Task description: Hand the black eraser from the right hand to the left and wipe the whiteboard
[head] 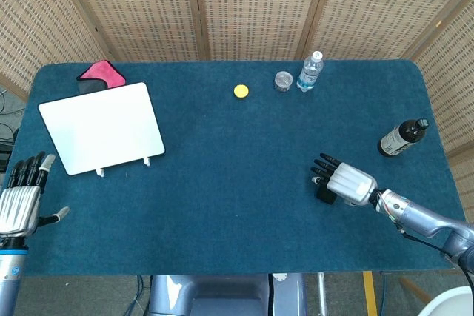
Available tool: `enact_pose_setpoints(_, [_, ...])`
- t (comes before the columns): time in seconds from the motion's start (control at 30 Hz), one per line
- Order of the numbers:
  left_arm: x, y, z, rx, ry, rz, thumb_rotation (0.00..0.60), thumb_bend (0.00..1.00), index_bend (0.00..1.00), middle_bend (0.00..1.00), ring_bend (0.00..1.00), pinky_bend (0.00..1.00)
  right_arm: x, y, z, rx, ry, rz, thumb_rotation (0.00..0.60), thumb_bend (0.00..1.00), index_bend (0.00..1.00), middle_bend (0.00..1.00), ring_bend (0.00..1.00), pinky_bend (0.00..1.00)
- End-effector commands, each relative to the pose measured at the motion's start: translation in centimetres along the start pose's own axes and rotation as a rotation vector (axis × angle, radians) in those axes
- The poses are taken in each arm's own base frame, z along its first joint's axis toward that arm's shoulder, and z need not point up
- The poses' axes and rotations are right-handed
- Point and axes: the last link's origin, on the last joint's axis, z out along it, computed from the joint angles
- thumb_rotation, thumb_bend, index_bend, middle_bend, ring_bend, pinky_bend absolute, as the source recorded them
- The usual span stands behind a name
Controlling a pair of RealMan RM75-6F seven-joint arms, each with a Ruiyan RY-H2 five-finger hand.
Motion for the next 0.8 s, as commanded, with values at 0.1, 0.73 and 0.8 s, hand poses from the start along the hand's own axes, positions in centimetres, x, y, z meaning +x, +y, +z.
enact_pose_setpoints(0.1, [-0.2, -0.2, 0.3, 0.013, -0.014, 0.002, 0.6, 0.0, 0.0, 0.0, 0.0, 0.0, -0.3, -0.4, 0.8, 0.021, 0.001, -0.003, 0.6, 0.0, 0.2, 0.13, 0.03, 0.03])
enact_pose_setpoints(0.73, [0.0, -0.5, 0.5, 0.033, -0.012, -0.006, 0.6, 0.0, 0.0, 0.0, 0.0, 0.0, -0.9, -0.9, 3.1, 0.021, 0.017, -0.012, 0.6, 0.51, 0.56, 0.51, 0.38, 0.41])
enact_pose_setpoints(0.8, [0.0, -0.5, 0.6, 0.035, -0.012, -0.008, 0.6, 0.0, 0.0, 0.0, 0.0, 0.0, 0.2, -0.8, 3.4, 0.024, 0.072, -0.009, 0.6, 0.53, 0.57, 0.51, 0.39, 0.41])
